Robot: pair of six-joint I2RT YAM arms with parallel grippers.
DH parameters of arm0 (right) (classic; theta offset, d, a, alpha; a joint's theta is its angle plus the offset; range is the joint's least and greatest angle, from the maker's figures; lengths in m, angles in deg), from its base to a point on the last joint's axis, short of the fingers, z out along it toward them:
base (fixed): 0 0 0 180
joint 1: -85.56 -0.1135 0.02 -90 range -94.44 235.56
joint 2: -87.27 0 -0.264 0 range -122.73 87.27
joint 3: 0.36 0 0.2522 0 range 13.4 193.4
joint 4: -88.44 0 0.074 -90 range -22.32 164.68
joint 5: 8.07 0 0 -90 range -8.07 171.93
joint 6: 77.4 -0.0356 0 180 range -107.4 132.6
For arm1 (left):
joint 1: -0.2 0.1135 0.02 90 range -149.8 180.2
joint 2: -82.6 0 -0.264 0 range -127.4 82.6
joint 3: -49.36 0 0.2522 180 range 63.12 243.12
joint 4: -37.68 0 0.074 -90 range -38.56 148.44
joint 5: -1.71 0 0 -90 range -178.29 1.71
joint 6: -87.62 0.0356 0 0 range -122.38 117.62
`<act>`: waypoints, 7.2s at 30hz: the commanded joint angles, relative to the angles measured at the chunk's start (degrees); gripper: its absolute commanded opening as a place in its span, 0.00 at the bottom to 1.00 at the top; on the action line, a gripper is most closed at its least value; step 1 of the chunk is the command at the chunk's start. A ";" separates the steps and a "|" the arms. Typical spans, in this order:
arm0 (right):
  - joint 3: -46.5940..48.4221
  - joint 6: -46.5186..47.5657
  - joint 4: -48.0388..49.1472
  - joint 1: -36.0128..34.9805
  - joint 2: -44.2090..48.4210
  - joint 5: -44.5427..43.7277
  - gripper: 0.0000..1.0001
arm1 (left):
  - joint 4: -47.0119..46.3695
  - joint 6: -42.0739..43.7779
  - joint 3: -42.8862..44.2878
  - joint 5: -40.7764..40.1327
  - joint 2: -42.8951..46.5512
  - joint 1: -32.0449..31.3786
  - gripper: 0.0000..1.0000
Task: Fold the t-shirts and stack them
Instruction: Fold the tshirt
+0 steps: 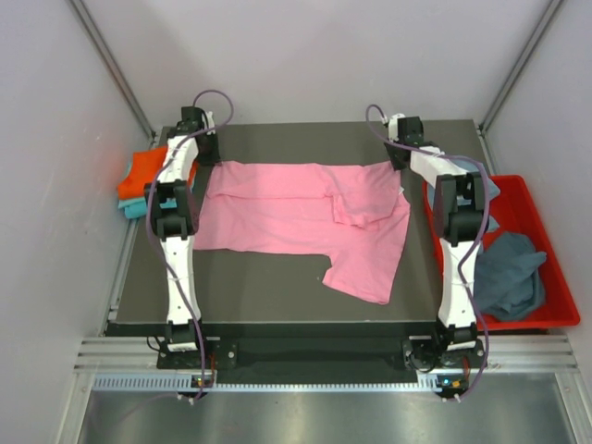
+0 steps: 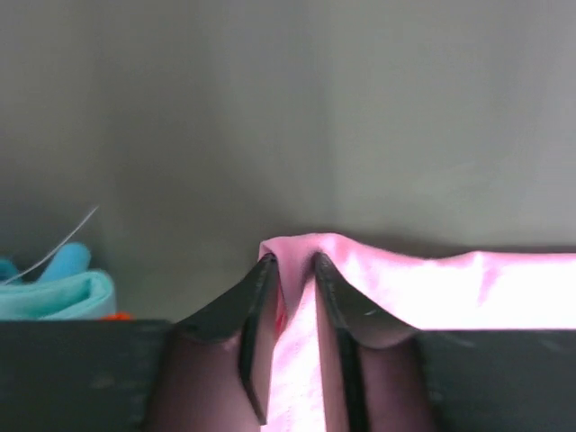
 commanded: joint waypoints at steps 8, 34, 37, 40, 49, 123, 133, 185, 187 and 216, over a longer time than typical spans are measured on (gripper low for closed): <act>-4.41 0.80 3.22 -2.52 23.18 -3.30 0.55 | 1.64 -3.58 -17.63 -6.15 25.64 4.24 0.38; -23.68 1.93 -8.12 -21.34 25.60 23.95 0.20 | 10.09 -3.15 -53.79 13.28 42.88 5.31 0.34; -21.57 2.20 -8.30 -22.83 23.48 23.60 0.17 | 8.86 -3.59 -55.63 14.07 44.02 5.31 0.33; -20.34 2.20 -8.39 -23.97 21.90 22.73 0.16 | 9.03 -3.59 -55.99 14.69 44.29 5.31 0.33; -22.44 2.82 -8.03 -24.94 21.37 19.91 0.13 | 9.29 -4.20 -54.86 15.74 43.85 5.31 0.33; -20.07 1.24 -5.75 -25.21 17.15 13.76 0.07 | 8.85 -5.70 -51.25 16.88 40.25 5.31 0.32; -18.93 -3.50 -8.21 -26.17 19.70 19.02 0.02 | 8.59 -5.96 -50.37 17.59 38.67 5.31 0.32; 7.18 -7.29 0.23 1.25 2.91 8.40 0.50 | 9.65 3.97 -30.15 29.01 25.48 7.41 0.36; 5.69 -6.94 -0.30 1.51 3.96 8.04 0.50 | 9.47 3.71 -29.72 29.45 25.22 7.33 0.36; 1.28 -5.26 -1.18 3.27 0.90 13.31 0.26 | 8.94 3.18 -34.11 28.84 27.59 7.24 0.37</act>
